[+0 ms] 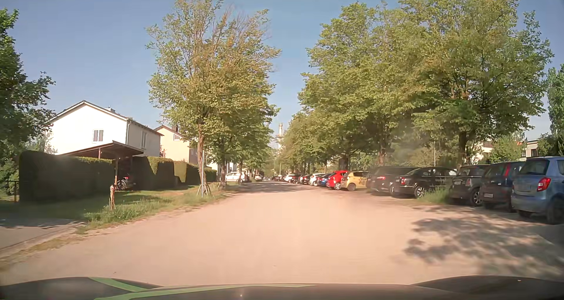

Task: Follow the waypoints while adhering to traffic rules and regulations

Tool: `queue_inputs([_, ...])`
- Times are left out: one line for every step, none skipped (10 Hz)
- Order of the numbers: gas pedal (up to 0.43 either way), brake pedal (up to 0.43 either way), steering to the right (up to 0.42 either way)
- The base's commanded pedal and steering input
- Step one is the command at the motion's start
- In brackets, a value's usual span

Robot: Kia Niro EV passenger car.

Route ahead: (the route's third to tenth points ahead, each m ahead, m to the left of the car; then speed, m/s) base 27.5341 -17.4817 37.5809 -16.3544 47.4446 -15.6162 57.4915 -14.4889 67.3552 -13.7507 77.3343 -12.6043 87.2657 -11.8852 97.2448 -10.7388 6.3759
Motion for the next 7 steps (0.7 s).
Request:
queue_inputs([0.098, 0.0, 0.011])
queue_inputs([0.079, 0.0, 0.009])
queue_inputs([0.047, 0.0, 0.008])
queue_inputs([0.047, 0.0, 0.008])
queue_inputs([0.047, 0.0, 0.007])
queue_inputs([0.047, 0.0, 0.007])
queue_inputs([0.047, 0.0, 0.007])
